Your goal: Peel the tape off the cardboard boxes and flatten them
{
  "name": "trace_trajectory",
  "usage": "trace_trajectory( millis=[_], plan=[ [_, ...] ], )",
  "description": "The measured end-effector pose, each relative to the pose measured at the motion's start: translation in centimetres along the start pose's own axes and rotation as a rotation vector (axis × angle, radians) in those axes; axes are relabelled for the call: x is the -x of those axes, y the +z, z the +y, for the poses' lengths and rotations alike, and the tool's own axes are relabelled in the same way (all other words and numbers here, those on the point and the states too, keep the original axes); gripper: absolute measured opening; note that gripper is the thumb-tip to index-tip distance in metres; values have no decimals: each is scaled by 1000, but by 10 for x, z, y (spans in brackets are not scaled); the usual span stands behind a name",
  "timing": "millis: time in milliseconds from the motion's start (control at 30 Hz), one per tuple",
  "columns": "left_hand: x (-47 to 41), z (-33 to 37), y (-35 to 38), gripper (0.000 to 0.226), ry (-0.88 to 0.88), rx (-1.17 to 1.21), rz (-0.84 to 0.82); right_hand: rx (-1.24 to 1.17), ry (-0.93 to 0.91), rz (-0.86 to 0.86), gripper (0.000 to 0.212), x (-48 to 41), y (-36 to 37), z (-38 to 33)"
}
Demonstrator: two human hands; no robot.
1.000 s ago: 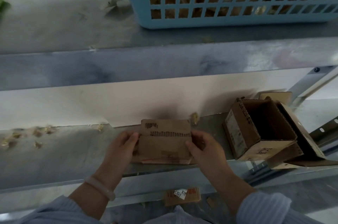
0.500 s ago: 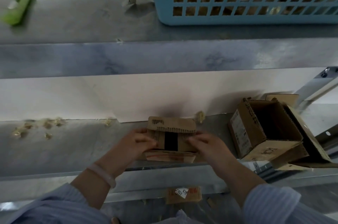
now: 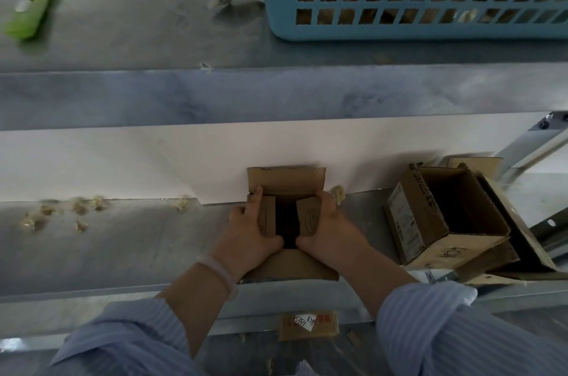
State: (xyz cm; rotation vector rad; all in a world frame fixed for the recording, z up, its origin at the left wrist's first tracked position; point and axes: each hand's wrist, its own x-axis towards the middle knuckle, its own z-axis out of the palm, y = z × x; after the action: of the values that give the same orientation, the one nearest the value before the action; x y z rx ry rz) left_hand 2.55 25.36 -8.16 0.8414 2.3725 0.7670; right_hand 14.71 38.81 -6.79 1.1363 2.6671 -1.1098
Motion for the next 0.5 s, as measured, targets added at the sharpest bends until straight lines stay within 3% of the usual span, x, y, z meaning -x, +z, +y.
trace_trajectory(
  millis=[100,200,333,500],
  plan=[
    [11,-8,-3,101,118,67,71,-82,-39,32,93,10,-4,2],
    [25,-14,-10,93,248,158,39,-197,-47,-1,78,19,-12,9],
    [36,-33,-25,95,346,261,-41,-637,-106,140,57,23,-25,28],
    [48,-46,-19,71,503,-35,-62,-1222,93,13,36,22,-32,31]
  ],
)
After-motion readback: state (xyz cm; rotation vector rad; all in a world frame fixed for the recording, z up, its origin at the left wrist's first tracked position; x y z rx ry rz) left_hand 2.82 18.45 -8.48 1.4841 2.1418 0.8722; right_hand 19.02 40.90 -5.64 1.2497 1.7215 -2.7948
